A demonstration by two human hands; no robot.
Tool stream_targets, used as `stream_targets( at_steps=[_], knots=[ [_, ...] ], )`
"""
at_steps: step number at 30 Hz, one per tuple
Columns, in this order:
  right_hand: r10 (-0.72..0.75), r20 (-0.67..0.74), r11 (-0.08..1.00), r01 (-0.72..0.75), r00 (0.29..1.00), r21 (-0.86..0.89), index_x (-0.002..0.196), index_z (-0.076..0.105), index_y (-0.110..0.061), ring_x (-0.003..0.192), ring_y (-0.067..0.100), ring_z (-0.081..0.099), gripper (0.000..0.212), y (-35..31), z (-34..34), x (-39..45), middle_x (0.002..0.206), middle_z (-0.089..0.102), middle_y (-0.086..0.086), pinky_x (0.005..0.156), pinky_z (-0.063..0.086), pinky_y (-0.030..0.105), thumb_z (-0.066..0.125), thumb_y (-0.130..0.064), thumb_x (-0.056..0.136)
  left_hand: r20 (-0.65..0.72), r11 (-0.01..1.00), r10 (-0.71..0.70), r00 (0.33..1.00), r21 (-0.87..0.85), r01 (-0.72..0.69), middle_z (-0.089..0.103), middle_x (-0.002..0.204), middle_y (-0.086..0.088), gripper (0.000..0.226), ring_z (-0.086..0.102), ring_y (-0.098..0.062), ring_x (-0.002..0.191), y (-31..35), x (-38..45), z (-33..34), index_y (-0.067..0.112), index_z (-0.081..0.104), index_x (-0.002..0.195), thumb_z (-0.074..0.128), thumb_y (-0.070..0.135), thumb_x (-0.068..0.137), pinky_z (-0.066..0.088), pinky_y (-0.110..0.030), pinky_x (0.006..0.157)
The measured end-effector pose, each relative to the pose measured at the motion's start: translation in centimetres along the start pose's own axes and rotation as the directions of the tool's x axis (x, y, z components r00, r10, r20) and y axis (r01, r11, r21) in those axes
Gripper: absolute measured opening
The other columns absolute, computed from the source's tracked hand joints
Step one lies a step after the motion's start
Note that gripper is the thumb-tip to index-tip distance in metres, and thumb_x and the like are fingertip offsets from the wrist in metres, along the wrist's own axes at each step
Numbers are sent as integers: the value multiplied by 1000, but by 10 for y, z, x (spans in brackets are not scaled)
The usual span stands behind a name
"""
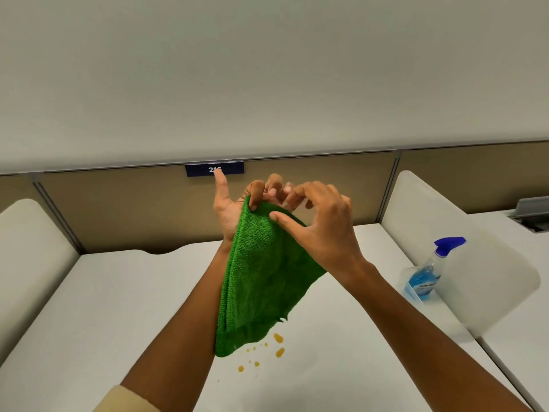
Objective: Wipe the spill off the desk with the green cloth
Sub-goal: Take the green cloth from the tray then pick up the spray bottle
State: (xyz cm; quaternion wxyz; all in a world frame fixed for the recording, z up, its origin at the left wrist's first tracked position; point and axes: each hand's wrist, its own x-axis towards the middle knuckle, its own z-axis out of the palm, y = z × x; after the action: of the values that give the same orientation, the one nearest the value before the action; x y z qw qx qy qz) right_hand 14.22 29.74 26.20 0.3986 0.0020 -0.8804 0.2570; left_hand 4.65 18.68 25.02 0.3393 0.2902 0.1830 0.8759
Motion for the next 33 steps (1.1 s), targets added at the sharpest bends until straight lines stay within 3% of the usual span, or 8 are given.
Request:
stream_targets(
  at_steps=[5,9,13,17,20,23,27,33],
  knots=[
    [80,-111,968,-50,991,247,96,63,-20,83,6,58,24,52,-25,4,94,64,-7,74,45,14,72,-39,84,18,998,28,999,56,-29,35,75,-7,78,44,-26,84,-12,26,0,13,27,52,26,83,85,38,-45,89],
    [331,-101,898,-281,938,338,98,61,-23,84,4,62,21,127,-42,-4,91,66,-7,68,50,11,65,-43,89,38,997,23,999,77,-26,41,74,-7,76,44,-26,85,-24,53,-4,14,27,53,24,82,86,41,-49,93],
    [524,-60,822,-486,850,296,97,59,-26,82,6,62,20,223,-50,-28,86,62,-18,62,48,5,63,-45,90,72,994,-7,997,112,-1,39,77,-7,75,44,-26,87,-43,79,-8,13,27,55,28,81,86,38,-49,94],
    [751,-76,652,-720,656,237,109,59,-17,87,12,60,34,316,-54,-60,101,66,0,65,45,13,65,-44,89,137,993,-27,990,114,12,29,81,-8,71,41,-27,92,-64,104,-9,11,28,57,38,75,85,26,-51,100],
    [875,-74,484,-853,479,196,121,56,-12,97,19,61,44,370,-59,-80,118,65,10,81,50,27,66,-41,89,155,993,-23,988,122,4,16,83,-6,70,41,-28,93,-78,120,-8,10,28,58,34,74,86,23,-51,100],
    [927,-90,374,-918,365,134,129,52,-9,115,26,60,54,411,-65,-97,129,61,11,94,50,35,65,-43,89,149,993,-20,989,114,3,19,83,-7,73,42,-29,93,-91,133,-9,9,29,57,30,76,87,24,-50,99],
    [962,-67,270,-955,263,124,140,39,-7,124,31,54,76,448,-62,-104,138,52,15,101,48,42,70,-49,84,131,990,-38,991,143,19,26,82,-7,77,41,-29,92,-100,149,-16,10,29,57,21,80,87,28,-49,97],
    [969,-74,241,-965,234,104,148,28,-12,131,37,45,89,473,-46,-92,145,42,19,105,44,53,74,-48,81,84,983,-38,996,184,21,30,81,-7,76,42,-29,94,-101,164,-28,10,30,56,28,80,86,32,-49,96]
  ],
)
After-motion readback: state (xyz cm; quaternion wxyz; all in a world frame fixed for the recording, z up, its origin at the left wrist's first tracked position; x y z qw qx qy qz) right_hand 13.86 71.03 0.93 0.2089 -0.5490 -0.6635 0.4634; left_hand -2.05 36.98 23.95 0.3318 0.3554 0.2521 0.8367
